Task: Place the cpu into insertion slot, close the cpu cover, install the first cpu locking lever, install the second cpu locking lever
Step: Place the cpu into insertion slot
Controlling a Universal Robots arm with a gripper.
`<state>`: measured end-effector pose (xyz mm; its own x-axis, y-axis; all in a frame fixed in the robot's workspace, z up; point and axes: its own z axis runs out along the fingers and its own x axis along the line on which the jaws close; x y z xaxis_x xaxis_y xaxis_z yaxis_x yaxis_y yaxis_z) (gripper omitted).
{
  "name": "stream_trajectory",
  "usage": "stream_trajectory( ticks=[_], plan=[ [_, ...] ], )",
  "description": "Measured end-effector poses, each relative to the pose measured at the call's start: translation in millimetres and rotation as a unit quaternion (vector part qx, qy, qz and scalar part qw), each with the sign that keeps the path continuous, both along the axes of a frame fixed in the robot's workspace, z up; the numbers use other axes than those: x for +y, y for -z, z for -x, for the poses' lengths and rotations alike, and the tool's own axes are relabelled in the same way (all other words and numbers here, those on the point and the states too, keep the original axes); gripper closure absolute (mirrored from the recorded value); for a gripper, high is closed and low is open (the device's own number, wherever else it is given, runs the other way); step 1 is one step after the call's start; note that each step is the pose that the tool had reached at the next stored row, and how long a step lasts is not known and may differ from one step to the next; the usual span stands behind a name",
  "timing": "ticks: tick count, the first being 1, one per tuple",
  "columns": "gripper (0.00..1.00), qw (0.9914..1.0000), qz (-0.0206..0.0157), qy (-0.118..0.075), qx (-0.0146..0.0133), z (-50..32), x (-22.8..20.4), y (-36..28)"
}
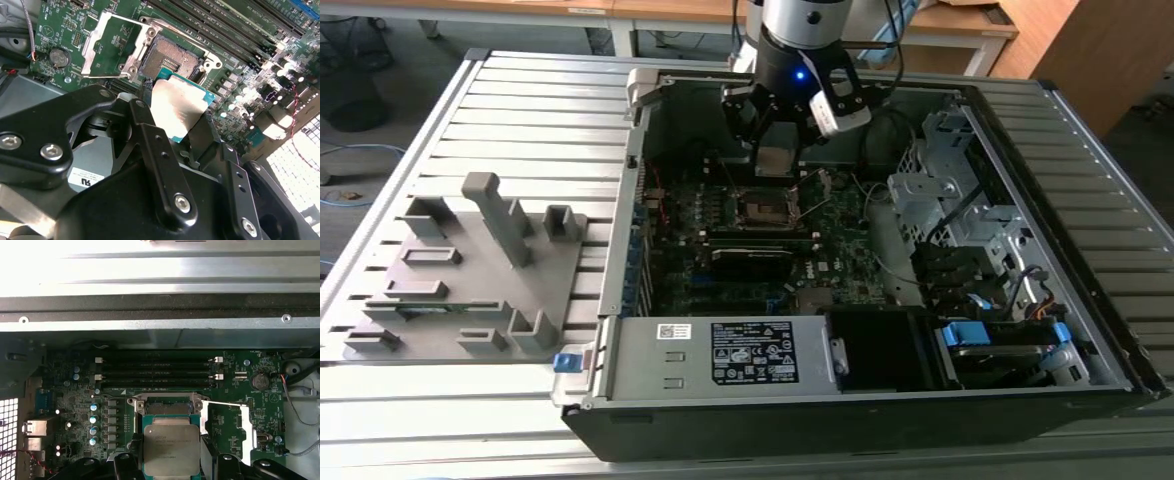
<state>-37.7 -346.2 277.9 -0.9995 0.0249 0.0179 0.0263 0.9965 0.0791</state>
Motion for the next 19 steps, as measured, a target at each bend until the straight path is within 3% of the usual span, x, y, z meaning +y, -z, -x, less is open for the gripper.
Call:
stream_trajectory(
  ticks=[7, 19],
  plan=[
    [0.46, 1.00000, -0.0002, 0.000, -0.0001, 0.0, 0.0, 0.8],
    [0.46, 1.00000, 0.0000, 0.000, 0.0000, 0.0, 0.0, 13.0]
  ],
)
